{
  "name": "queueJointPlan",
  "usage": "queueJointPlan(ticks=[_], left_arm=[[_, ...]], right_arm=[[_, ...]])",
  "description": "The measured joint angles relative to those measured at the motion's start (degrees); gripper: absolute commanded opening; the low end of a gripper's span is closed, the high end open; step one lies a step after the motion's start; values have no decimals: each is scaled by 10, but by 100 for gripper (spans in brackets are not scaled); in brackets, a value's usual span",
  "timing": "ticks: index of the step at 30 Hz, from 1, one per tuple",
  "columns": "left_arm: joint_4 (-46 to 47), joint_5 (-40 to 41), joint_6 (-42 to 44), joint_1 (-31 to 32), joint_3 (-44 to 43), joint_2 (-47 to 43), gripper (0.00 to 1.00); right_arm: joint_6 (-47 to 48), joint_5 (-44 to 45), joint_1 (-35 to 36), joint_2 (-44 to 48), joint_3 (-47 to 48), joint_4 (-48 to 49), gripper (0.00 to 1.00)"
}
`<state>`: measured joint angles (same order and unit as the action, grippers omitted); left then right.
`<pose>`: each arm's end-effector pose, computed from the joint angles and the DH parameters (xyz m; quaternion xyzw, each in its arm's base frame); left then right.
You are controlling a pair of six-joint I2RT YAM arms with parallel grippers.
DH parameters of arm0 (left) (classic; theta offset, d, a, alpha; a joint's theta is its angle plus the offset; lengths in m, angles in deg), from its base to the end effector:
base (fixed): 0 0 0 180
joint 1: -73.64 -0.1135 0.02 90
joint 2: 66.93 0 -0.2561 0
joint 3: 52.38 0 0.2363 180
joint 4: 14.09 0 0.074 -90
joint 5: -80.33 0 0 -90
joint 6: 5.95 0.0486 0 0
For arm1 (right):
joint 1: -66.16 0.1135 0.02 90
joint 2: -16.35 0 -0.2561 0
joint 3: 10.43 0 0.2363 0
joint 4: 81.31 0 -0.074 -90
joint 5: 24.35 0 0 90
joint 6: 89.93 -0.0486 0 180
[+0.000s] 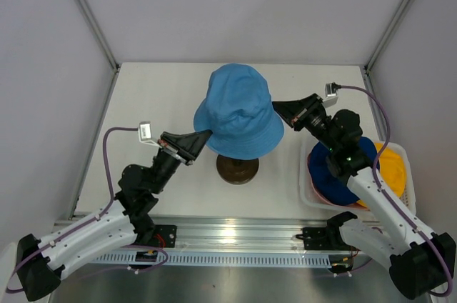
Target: Stack the hats
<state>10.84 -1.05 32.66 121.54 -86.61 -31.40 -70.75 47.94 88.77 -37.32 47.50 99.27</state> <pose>0.1124 -0.1136 0.3059 -0.0795 0.5436 -0.6093 0.5717 0.2009 0.0997 0.3475 0.1696 0.6565 0.6010 0.4230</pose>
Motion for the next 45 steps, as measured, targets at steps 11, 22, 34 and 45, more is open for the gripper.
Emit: queueJointPlan(ticks=[11,22,34,45], left_arm=[[-67,24,20,3,5,-58,1],[-126,8,24,3,-8,-44,9],[-234,38,46,14,-9,-102,31],[-332,134,122,15,-80,-186,86]], right_arm=[[99,-19,1,-31,14,34,0],[164,-59,-30,-115,116,-25,0],[166,-108,-20,-249,186,23,0],[268,-139,-75,-295,305,-124,99]])
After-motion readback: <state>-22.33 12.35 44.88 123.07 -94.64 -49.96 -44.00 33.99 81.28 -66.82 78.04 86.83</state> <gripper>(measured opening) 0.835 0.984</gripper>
